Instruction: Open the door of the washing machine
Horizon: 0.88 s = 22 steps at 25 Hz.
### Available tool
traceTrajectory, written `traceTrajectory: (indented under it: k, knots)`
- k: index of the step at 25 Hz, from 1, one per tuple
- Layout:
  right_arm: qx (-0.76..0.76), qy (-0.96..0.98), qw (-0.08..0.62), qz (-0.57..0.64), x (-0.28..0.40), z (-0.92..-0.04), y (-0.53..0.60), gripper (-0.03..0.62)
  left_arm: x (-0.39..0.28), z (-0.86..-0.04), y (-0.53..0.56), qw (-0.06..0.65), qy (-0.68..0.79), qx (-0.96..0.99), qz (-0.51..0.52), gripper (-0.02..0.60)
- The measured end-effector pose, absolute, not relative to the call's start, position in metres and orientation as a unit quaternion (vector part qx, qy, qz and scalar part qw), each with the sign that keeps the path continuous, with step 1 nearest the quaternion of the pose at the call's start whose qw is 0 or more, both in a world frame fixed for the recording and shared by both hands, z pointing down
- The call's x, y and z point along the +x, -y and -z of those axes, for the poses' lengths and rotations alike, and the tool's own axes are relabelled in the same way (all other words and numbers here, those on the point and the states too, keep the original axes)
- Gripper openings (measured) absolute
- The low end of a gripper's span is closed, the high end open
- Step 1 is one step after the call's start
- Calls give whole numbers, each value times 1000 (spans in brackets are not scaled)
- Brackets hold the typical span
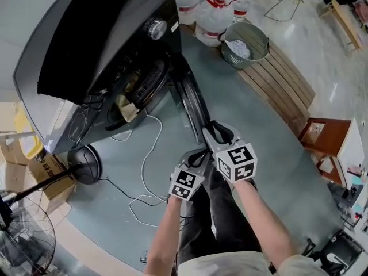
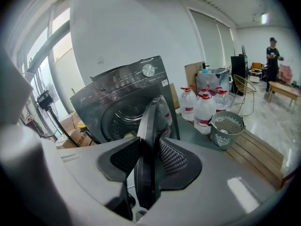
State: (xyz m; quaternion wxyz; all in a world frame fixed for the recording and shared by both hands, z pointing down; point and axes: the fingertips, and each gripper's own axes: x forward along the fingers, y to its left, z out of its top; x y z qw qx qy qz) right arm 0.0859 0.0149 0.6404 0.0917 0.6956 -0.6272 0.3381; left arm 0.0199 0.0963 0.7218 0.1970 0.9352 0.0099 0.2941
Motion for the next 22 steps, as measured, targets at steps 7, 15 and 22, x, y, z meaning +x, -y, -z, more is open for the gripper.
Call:
traceTrajectory:
  k: [7, 15, 22]
  knots:
    - [708, 625, 107, -311, 137, -637, -33, 121, 40, -717, -53, 178, 13, 942, -285, 58]
    - [710, 630, 122, -288, 183, -634, -40, 123, 75, -703, -30, 172, 0, 945, -277, 57]
    - [679, 653, 160, -297, 216, -635, -40, 124, 98, -697, -11, 178, 27, 944, -277, 57]
